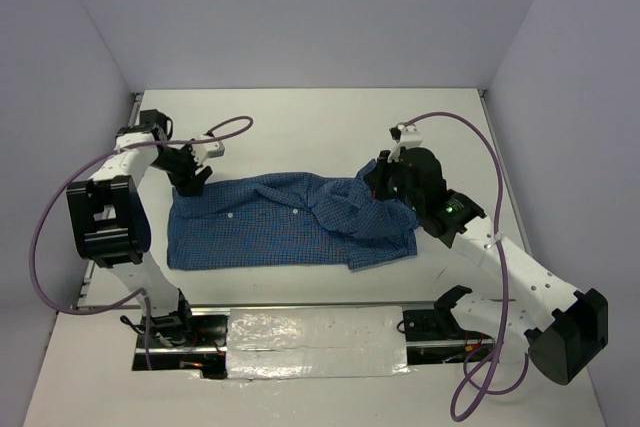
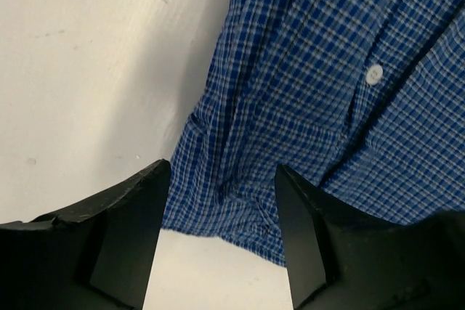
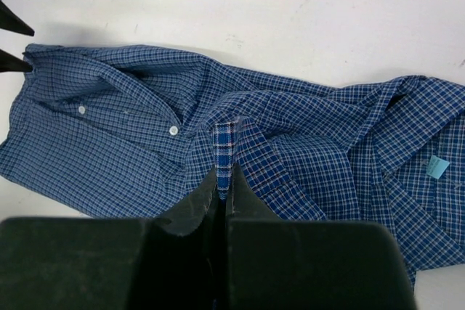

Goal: Fold and stack the long sleeve shirts
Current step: Fold the shirt

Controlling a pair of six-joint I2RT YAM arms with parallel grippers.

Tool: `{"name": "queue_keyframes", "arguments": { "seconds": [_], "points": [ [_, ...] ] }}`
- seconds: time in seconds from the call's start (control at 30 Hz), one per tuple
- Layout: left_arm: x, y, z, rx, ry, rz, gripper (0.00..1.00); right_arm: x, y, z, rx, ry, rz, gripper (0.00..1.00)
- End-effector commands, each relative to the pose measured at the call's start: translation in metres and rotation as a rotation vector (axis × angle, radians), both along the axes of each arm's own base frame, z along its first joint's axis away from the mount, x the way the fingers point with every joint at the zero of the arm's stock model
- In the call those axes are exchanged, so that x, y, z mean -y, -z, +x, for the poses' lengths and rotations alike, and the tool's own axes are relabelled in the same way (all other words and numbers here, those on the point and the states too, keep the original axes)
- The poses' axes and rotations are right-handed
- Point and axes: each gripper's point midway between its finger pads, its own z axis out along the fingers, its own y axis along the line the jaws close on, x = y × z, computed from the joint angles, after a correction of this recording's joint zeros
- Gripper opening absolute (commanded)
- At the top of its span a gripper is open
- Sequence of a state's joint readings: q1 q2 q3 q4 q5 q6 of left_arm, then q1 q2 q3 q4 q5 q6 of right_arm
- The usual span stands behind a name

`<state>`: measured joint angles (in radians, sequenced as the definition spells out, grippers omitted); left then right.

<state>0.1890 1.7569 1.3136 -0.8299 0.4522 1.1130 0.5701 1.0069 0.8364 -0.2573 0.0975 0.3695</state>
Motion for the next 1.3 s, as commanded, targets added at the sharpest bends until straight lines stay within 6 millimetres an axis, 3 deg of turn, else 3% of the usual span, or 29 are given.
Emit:
{"name": "queue_keyframes", "arguments": {
  "seconds": [0.0, 0.2, 0.27, 0.4, 0.5, 0.63, 0.73, 0.8, 0.83, 0.87, 0.97, 1.07, 1.17, 1.27],
  "points": [
    [0.014, 0.008, 0.008, -0.013, -0.038, -0.061, 0.72, 0.001, -0.003, 0.001, 0.009, 0.010, -0.012, 0.00],
    [-0.001, 0.027, -0.008, -0.087, 0.008, 0.034, 0.63, 0.006, -0.006, 0.000, 0.019, 0.025, -0.017, 0.00],
    [-0.001, 0.026, -0.008, -0.080, 0.020, 0.035, 0.54, 0.006, -0.007, 0.000, 0.023, 0.027, -0.018, 0.00],
    [0.003, 0.016, 0.000, -0.064, 0.007, 0.007, 0.18, 0.006, -0.009, 0.001, 0.021, 0.028, -0.022, 0.00],
    [0.006, 0.009, 0.003, -0.051, 0.000, -0.012, 0.00, 0.007, -0.010, 0.002, 0.027, 0.031, -0.029, 0.00],
    [0.005, -0.003, 0.014, 0.000, -0.020, -0.015, 0.00, 0.017, -0.015, 0.013, 0.041, 0.090, -0.069, 0.00],
    [0.001, -0.022, 0.043, 0.078, -0.104, -0.024, 0.00, 0.040, -0.042, 0.052, 0.069, 0.186, -0.106, 0.00],
    [-0.002, -0.040, 0.066, 0.137, -0.154, -0.036, 0.00, 0.042, -0.076, 0.087, 0.099, 0.195, -0.089, 0.00],
    [-0.003, -0.044, 0.072, 0.151, -0.168, -0.039, 0.00, 0.054, -0.083, 0.104, 0.106, 0.228, -0.095, 0.00],
    [-0.005, -0.051, 0.081, 0.172, -0.185, -0.040, 0.02, 0.054, -0.102, 0.127, 0.143, 0.234, -0.114, 0.00],
    [-0.007, -0.053, 0.090, 0.179, -0.176, -0.031, 0.03, 0.058, -0.121, 0.164, 0.168, 0.242, -0.145, 0.00],
    [-0.010, -0.049, 0.096, 0.184, -0.189, -0.024, 0.05, 0.048, -0.131, 0.191, 0.198, 0.202, -0.153, 0.00],
    [-0.007, -0.050, 0.099, 0.186, -0.206, -0.050, 0.13, 0.041, -0.133, 0.211, 0.189, 0.186, -0.157, 0.00],
    [-0.001, -0.043, 0.088, 0.162, -0.162, -0.059, 0.33, 0.030, -0.122, 0.212, 0.149, 0.145, -0.135, 0.00]
  ]
}}
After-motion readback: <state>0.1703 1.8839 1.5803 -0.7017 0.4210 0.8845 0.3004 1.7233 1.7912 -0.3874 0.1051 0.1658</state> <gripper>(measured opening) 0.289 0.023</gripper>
